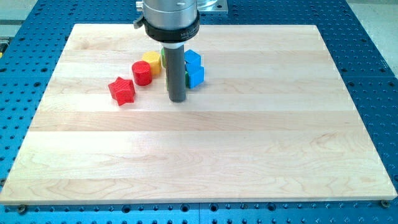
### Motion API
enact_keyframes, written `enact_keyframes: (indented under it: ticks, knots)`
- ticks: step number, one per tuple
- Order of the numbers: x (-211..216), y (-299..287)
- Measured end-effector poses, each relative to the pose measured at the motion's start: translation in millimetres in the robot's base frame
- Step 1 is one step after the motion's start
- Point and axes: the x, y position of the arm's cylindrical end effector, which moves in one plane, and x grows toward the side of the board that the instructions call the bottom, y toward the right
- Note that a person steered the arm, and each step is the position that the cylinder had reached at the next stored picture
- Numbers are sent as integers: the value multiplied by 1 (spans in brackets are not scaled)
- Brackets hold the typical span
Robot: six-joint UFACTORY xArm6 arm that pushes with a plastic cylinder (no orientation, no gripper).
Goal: Separate the yellow heart blue blocks and green star from the others
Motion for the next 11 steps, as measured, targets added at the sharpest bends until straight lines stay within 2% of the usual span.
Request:
enact_keyframes:
  ticks: [4,5,6,7,9,10,11]
  knots:
    - [-21,-70]
    - [-56,-47]
    - [-71,-3]
    - [-75,-4]
    - [-18,-56]
    - [27,-36]
    - [15,-16]
